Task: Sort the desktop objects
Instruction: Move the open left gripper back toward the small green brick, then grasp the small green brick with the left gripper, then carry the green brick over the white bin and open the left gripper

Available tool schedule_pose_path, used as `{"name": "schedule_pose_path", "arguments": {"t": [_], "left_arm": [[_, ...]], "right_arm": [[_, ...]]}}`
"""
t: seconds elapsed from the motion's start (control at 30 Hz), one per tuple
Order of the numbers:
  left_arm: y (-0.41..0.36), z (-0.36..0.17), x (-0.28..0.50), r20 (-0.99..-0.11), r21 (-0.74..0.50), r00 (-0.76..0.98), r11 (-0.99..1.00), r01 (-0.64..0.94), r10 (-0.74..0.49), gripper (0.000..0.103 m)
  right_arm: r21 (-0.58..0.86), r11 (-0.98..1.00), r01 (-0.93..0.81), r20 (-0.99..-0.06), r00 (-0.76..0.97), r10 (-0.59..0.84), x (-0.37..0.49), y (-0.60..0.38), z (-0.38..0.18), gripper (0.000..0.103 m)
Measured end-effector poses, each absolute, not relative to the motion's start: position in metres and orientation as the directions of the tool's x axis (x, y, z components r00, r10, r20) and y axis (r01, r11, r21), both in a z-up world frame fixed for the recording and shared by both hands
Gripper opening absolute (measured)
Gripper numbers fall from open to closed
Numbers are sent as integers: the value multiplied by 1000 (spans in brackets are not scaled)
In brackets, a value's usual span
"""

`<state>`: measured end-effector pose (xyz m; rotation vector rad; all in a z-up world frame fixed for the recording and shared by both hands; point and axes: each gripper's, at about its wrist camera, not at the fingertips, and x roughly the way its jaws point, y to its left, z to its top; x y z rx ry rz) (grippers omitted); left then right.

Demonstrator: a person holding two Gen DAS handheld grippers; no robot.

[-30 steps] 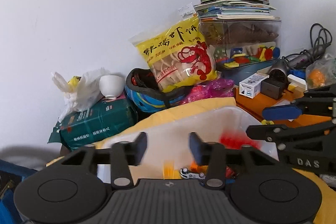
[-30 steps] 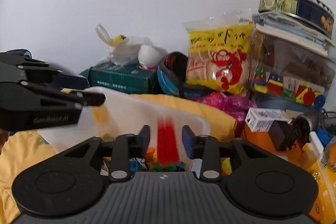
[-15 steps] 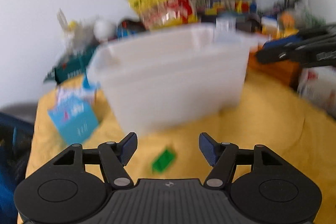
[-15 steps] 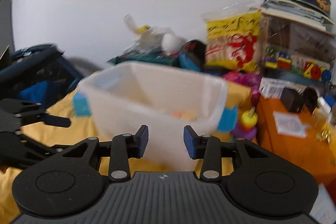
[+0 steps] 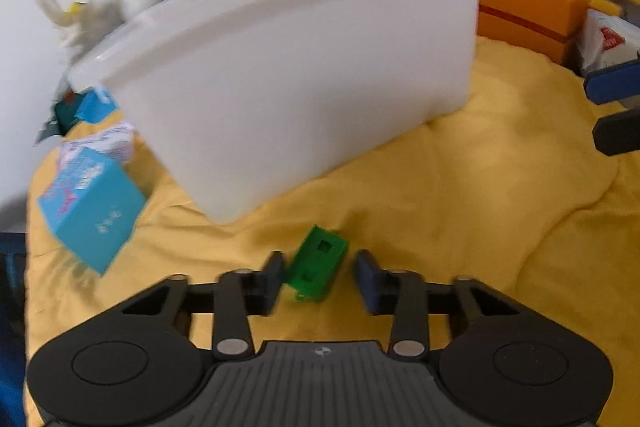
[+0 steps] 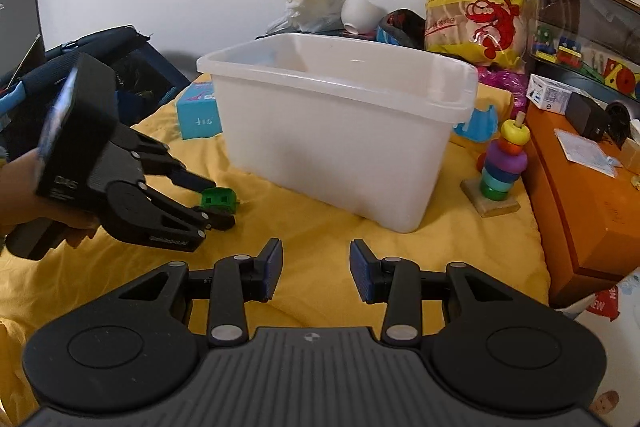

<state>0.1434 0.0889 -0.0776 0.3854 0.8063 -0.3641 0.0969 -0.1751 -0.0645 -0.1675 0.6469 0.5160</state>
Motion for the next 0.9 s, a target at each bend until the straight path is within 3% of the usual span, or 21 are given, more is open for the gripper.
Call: {"name": "schedule_pose_path", "arguments": {"t": [0.07, 0.23, 0.3, 0.6, 0.77, 0.9], "left_arm": [[90, -75, 144, -760, 165, 623, 872, 461, -185, 24], [84, -54, 125, -723, 162, 653, 864, 477, -226, 24], [84, -37, 115, -698, 102, 653, 863, 495, -293, 24], [62, 42, 93, -533, 114, 741, 833, 541, -408, 24], [55, 66, 124, -462, 140, 807, 868, 476, -367, 24], [58, 79, 159, -426, 53, 844, 922, 383, -326, 24]], "right_arm": [[14, 866, -500, -617, 677, 401, 95, -178, -67, 41], [30, 879, -475, -627, 676, 387, 93, -184, -70, 41], [35, 883, -468, -626, 678, 384, 93, -185, -71, 41], [48, 873, -485, -629, 664, 404, 93, -180, -74, 41], [45, 858, -512, -628, 653, 423, 88, -175, -75, 41], [52, 856, -515, -635, 645, 427, 84, -175, -77, 42]]}}
